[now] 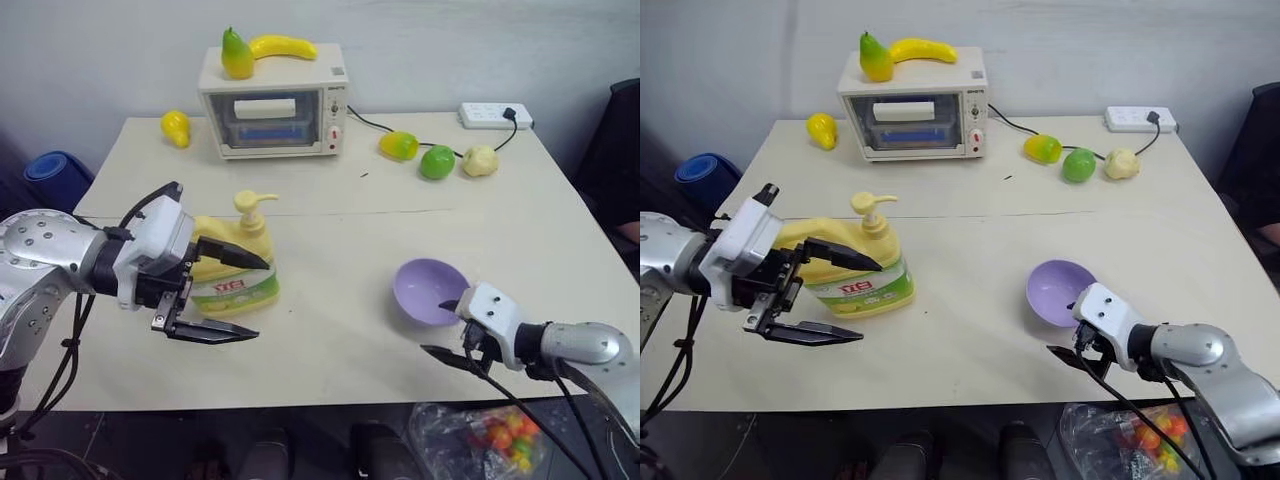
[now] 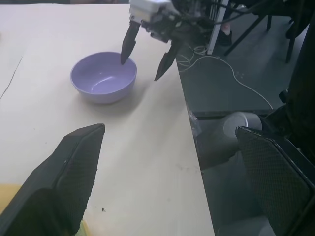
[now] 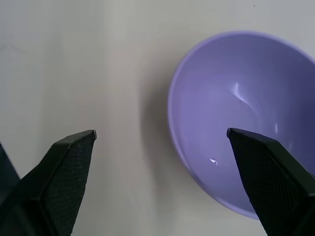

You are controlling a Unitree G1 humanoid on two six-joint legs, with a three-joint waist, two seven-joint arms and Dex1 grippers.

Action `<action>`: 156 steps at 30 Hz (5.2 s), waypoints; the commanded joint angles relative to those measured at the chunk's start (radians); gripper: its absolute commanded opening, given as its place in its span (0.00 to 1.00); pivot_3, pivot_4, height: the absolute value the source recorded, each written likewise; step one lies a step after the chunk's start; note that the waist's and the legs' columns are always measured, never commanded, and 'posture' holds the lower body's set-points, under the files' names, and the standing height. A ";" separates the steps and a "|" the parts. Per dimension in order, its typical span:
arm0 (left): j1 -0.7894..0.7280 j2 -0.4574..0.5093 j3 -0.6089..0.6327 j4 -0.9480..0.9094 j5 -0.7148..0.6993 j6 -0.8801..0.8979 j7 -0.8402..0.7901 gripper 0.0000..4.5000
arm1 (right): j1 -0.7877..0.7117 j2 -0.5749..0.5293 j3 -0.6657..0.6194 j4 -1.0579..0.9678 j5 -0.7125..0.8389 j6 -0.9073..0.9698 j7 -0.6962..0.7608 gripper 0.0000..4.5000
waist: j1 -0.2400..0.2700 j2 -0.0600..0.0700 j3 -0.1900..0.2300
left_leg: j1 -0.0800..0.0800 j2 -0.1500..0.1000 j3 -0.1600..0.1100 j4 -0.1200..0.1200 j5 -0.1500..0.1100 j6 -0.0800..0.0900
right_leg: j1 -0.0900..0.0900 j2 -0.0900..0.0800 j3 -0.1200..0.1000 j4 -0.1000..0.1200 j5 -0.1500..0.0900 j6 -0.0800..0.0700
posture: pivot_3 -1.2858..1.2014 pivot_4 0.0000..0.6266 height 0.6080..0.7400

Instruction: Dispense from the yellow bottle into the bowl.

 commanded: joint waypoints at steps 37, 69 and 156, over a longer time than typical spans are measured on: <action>-0.274 -0.060 0.038 0.268 0.002 0.055 0.077 0.91 | -0.455 -0.024 0.199 0.096 -0.150 -0.221 0.336 0.00 | -0.008 0.000 0.001 | 0.001 0.000 -0.001 0.001 0.001 -0.001 | -0.001 0.001 -0.001 0.005 0.000 0.000 | 0.52 0.24 1.00; -0.815 -0.161 -0.283 1.060 0.347 -0.364 -0.356 0.00 | -1.107 0.326 0.493 0.738 -0.346 -0.509 0.672 0.00 | -0.043 -0.001 0.001 | -0.033 -0.002 0.007 0.017 0.004 -0.007 | -0.044 -0.001 -0.002 0.031 0.001 0.002 | 0.52 0.24 1.00; -0.338 -0.080 -0.262 0.625 0.540 -0.255 -0.193 0.00 | -1.316 0.451 0.494 0.674 -0.208 -0.517 0.806 0.00 | -0.053 0.006 -0.006 | -0.014 -0.002 0.009 0.016 0.003 -0.005 | -0.030 -0.001 -0.001 0.036 0.001 0.001 | 0.52 0.24 1.00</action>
